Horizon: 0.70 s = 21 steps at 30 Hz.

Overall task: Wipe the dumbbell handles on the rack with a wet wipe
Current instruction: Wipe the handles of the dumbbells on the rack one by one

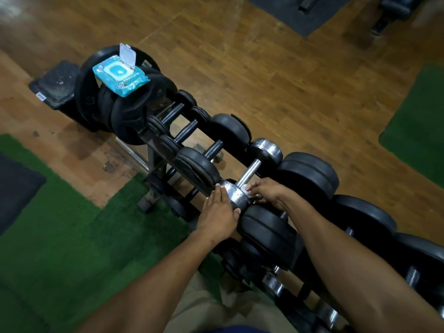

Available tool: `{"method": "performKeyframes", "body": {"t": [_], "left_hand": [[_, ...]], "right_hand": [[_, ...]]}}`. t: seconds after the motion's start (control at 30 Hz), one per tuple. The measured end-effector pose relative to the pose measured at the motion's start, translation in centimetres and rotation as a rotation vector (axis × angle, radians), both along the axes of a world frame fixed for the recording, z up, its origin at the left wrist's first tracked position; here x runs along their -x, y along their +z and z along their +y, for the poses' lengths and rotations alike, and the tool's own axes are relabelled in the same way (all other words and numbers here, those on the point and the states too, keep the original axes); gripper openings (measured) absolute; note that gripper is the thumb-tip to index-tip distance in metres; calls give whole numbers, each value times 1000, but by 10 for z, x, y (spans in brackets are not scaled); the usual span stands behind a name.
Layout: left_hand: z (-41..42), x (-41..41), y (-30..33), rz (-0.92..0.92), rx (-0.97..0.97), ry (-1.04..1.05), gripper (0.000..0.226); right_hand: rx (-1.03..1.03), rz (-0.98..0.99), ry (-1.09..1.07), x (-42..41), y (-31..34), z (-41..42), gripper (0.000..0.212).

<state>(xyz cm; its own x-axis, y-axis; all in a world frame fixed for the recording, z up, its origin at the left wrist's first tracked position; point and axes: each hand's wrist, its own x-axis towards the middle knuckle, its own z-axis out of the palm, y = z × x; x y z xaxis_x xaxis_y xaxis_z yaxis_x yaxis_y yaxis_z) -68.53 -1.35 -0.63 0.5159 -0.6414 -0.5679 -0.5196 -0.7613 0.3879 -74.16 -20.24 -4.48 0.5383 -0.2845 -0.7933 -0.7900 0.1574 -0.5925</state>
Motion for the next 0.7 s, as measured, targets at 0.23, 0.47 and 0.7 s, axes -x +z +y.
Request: {"method": "performKeyframes", "body": {"t": [0.23,0.47,0.7], "left_hand": [[-10,27,10,31,107,104,85],[-23,89,22,78,155,21,104],[-18,98,15,-21,122,-56,113]], "right_hand": [[111,-206,15,35,40,-27,12],[596,-146,356,91,48,-33,15],[600,-222,649,108,40,-19,16]]}}
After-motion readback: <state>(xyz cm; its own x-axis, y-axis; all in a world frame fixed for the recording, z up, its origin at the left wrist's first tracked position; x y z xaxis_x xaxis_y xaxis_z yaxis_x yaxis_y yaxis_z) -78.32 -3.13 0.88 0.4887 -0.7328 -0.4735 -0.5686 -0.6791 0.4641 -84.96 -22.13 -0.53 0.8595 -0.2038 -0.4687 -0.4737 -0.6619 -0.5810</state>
